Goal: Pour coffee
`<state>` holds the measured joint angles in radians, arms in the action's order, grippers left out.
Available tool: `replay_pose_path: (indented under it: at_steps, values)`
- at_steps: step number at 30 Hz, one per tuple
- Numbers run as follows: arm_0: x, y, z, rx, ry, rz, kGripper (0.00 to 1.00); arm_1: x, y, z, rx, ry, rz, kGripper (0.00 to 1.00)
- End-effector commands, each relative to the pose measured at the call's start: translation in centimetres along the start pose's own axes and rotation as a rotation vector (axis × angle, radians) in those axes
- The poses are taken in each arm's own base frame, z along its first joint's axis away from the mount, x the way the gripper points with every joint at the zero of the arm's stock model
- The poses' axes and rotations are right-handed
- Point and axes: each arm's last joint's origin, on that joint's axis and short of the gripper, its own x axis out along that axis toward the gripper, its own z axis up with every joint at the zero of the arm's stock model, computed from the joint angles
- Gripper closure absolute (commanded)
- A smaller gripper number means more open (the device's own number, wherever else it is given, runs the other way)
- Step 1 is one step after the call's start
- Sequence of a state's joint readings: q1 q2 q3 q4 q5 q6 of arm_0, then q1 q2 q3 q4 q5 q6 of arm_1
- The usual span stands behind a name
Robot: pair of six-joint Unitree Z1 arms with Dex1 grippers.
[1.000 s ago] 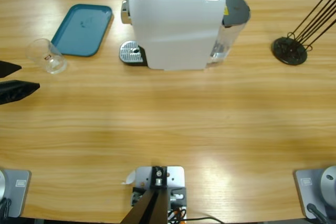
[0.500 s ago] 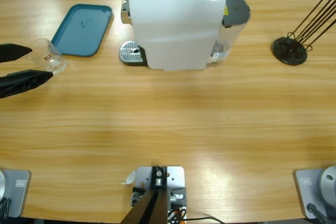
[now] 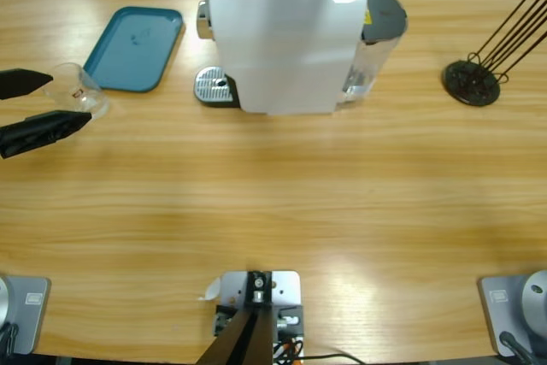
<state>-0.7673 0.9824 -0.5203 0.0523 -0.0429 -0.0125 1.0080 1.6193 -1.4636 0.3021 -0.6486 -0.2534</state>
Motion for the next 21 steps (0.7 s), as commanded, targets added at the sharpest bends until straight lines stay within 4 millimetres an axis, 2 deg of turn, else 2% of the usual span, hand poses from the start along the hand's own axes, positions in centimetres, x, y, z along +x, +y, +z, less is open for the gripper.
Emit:
replay_pose_path:
  at_steps: [1,4,7,13,21]
  values:
    - [0.0,0.2,-1.2,0.001,0.016,0.028,0.069,2.4,4.2,0.0,-0.1,0.067,0.016,1.0]
    - [0.0,0.2,-1.2,0.001,0.016,0.028,0.069,2.8,5.3,0.2,-0.112,0.067,0.036,1.0]
    - [0.1,0.2,-1.3,-0.001,0.021,0.027,0.069,3.3,7.3,0.4,-0.132,0.062,0.085,1.0]
    - [0.2,0.2,-1.4,-0.001,0.029,0.027,0.069,4.3,10.0,-0.1,-0.151,0.078,0.157,1.0]
    - [0.6,0.2,-1.4,-0.002,0.044,0.024,0.069,5.5,11.2,-1.0,-0.21,0.11,0.148,1.0]
